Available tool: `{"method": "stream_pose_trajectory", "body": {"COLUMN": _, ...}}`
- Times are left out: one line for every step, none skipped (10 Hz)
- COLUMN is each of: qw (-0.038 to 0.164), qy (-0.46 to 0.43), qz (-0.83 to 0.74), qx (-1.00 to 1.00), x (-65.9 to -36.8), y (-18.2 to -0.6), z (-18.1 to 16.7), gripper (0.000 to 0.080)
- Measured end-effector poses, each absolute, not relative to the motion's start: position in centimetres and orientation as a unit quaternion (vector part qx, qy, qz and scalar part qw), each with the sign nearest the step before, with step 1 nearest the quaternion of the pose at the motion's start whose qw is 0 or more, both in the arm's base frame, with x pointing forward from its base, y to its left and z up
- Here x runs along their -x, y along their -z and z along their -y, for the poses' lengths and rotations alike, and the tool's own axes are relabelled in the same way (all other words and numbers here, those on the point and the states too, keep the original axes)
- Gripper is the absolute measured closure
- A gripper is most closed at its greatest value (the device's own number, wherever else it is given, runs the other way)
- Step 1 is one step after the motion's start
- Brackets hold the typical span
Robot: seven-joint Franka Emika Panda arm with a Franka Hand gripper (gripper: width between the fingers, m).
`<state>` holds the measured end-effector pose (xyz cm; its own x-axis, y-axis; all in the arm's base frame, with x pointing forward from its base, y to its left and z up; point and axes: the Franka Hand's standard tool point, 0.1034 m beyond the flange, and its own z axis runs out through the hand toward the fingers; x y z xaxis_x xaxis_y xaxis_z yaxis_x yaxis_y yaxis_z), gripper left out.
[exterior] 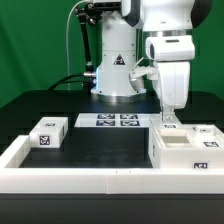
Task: Assemble cabinet
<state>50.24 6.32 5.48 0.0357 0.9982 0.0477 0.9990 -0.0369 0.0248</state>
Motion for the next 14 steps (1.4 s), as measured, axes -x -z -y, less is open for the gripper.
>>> {"method": "stream_pose_trajectory", "body": {"qw": 0.006, "qy": 0.029, "qz": 0.693, "qx": 0.720, "x": -50.9, "y": -5.5, "z": -6.3, "gripper": 0.0729}}
{"method": "stream_pose_trajectory", "body": {"qw": 0.007, "qy": 0.028, "qz": 0.694, "qx": 0.720, "x": -51.5, "y": -5.5, "z": -6.2, "gripper": 0.0729}}
{"method": "stream_pose_trajectory", "body": {"qw": 0.006, "qy": 0.031, "qz": 0.698, "qx": 0.716, "x": -52.7, "y": -5.6, "z": -6.2, "gripper": 0.0729}}
{"method": "stream_pose_trajectory", "body": {"qw": 0.006, "qy": 0.033, "qz": 0.697, "qx": 0.716, "x": -53.5, "y": -5.6, "z": -6.2, "gripper": 0.0729}}
{"method": "stream_pose_trajectory", "body": {"qw": 0.007, "qy": 0.031, "qz": 0.695, "qx": 0.718, "x": -54.7, "y": -5.6, "z": -6.2, "gripper": 0.0729}}
{"method": "stream_pose_trajectory", "body": {"qw": 0.009, "qy": 0.030, "qz": 0.694, "qx": 0.719, "x": -55.5, "y": -5.6, "z": -6.1, "gripper": 0.0729}}
{"method": "stream_pose_trajectory", "body": {"qw": 0.009, "qy": 0.031, "qz": 0.694, "qx": 0.719, "x": -56.1, "y": -5.6, "z": -6.1, "gripper": 0.0729}}
{"method": "stream_pose_trajectory", "body": {"qw": 0.009, "qy": 0.033, "qz": 0.702, "qx": 0.712, "x": -57.5, "y": -5.6, "z": -6.1, "gripper": 0.0729}}
{"method": "stream_pose_trajectory", "body": {"qw": 0.011, "qy": 0.034, "qz": 0.706, "qx": 0.707, "x": -57.6, "y": -5.6, "z": -6.0, "gripper": 0.0729}}
{"method": "stream_pose_trajectory", "body": {"qw": 0.014, "qy": 0.030, "qz": 0.708, "qx": 0.705, "x": -57.7, "y": -5.6, "z": -6.0, "gripper": 0.0729}}
{"method": "stream_pose_trajectory", "body": {"qw": 0.019, "qy": 0.018, "qz": 0.712, "qx": 0.702, "x": -57.7, "y": -5.5, "z": -6.1, "gripper": 0.0729}}
{"method": "stream_pose_trajectory", "body": {"qw": 0.018, "qy": 0.020, "qz": 0.710, "qx": 0.703, "x": -57.6, "y": -5.5, "z": -6.1, "gripper": 0.0729}}
{"method": "stream_pose_trajectory", "body": {"qw": 0.018, "qy": 0.020, "qz": 0.710, "qx": 0.703, "x": -57.6, "y": -5.5, "z": -6.1, "gripper": 0.0729}}
{"method": "stream_pose_trajectory", "body": {"qw": 0.019, "qy": 0.019, "qz": 0.710, "qx": 0.704, "x": -57.6, "y": -5.5, "z": -6.0, "gripper": 0.0729}}
